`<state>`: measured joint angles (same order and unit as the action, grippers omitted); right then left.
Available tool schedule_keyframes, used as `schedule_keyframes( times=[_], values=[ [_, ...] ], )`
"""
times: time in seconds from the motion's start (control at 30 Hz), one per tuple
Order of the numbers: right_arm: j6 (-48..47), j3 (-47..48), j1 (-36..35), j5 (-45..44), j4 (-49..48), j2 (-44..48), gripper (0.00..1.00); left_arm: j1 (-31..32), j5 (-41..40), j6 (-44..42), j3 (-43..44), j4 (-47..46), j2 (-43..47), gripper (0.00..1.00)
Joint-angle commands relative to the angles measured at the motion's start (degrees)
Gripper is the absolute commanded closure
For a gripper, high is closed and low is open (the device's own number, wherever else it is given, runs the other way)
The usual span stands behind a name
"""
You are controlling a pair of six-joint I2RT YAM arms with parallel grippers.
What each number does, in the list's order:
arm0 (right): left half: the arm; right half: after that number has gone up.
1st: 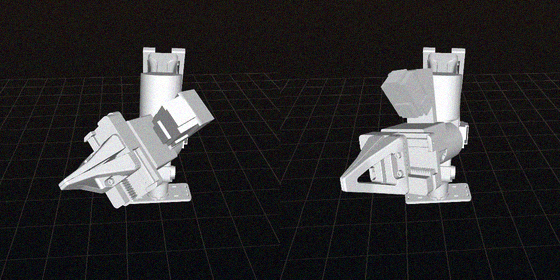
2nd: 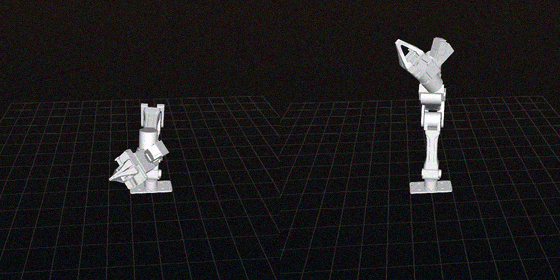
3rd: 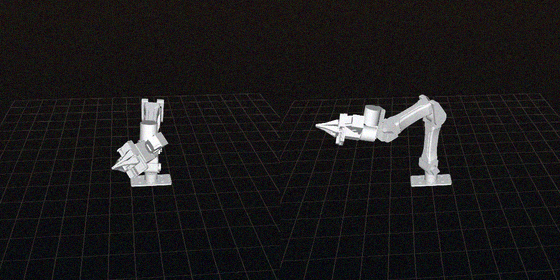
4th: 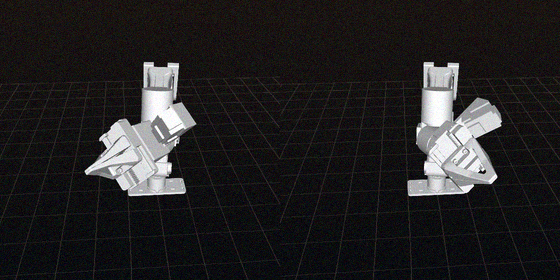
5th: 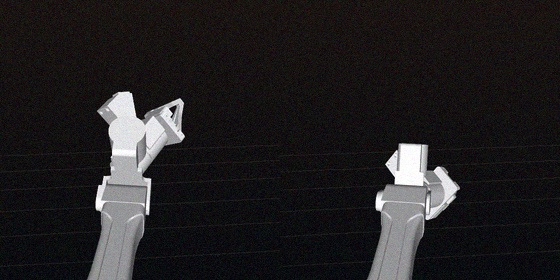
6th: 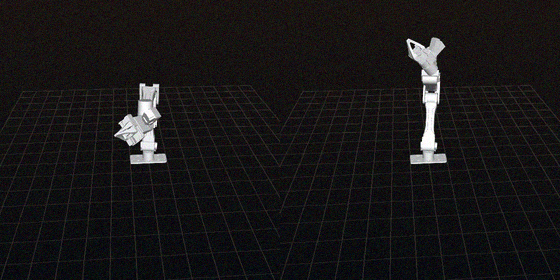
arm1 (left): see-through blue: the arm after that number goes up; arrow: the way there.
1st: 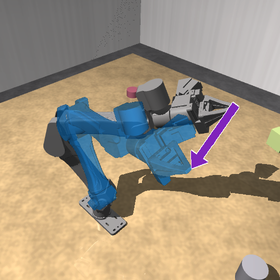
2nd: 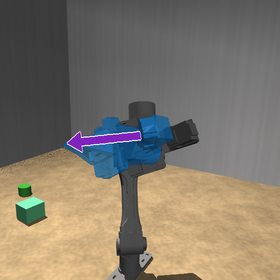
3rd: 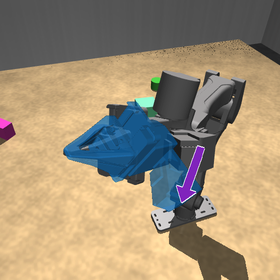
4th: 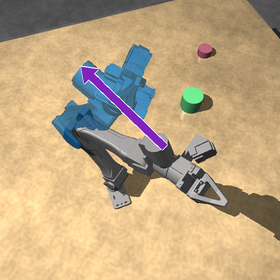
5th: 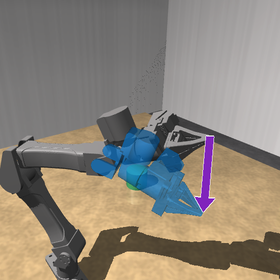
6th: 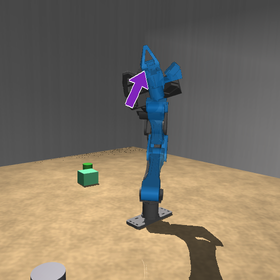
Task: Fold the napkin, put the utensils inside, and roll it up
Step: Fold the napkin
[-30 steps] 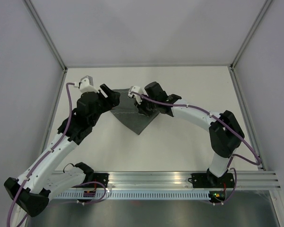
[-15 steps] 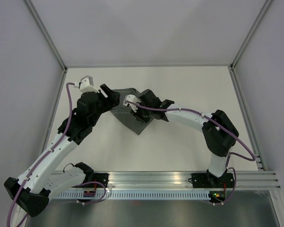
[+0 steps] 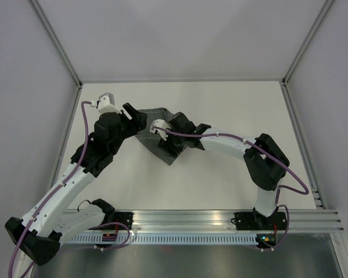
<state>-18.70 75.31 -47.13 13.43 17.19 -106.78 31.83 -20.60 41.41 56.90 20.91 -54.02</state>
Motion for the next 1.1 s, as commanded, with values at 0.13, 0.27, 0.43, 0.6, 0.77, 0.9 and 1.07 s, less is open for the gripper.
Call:
schedule_keyframes(
  times=[0.13,0.27,0.43,0.6,0.77,0.9,1.07],
  values=[
    [2.0,3.4,-0.2,1.7,0.5,1.4,0.31,-0.4,1.2,-0.6,0.5,-1.4,0.7,0.23],
    [3.5,4.6,0.1,2.4,1.3,1.8,0.30,-0.4,1.4,-1.0,0.6,-1.6,0.9,0.22],
    [6.0,6.3,2.9,2.7,2.6,2.9,0.29,-0.4,2.4,-2.7,0.5,-2.9,1.5,0.18],
    [12.2,10.8,10.9,5.3,6.5,2.9,0.29,-0.3,7.1,-6.0,0.1,-4.8,-1.6,0.17],
    [15.1,10.7,25.2,7.1,7.7,3.2,0.30,2.9,9.0,-11.9,-2.2,-10.2,-6.6,0.17],
    [15.9,9.5,33.2,11.3,8.4,2.8,0.30,8.7,4.5,-17.2,-0.4,-11.8,-13.5,0.16],
    [15.9,8.8,40.2,14.4,8.9,1.2,0.30,18.9,-7.8,-24.5,6.9,-10.5,-27.5,0.14]
  ],
)
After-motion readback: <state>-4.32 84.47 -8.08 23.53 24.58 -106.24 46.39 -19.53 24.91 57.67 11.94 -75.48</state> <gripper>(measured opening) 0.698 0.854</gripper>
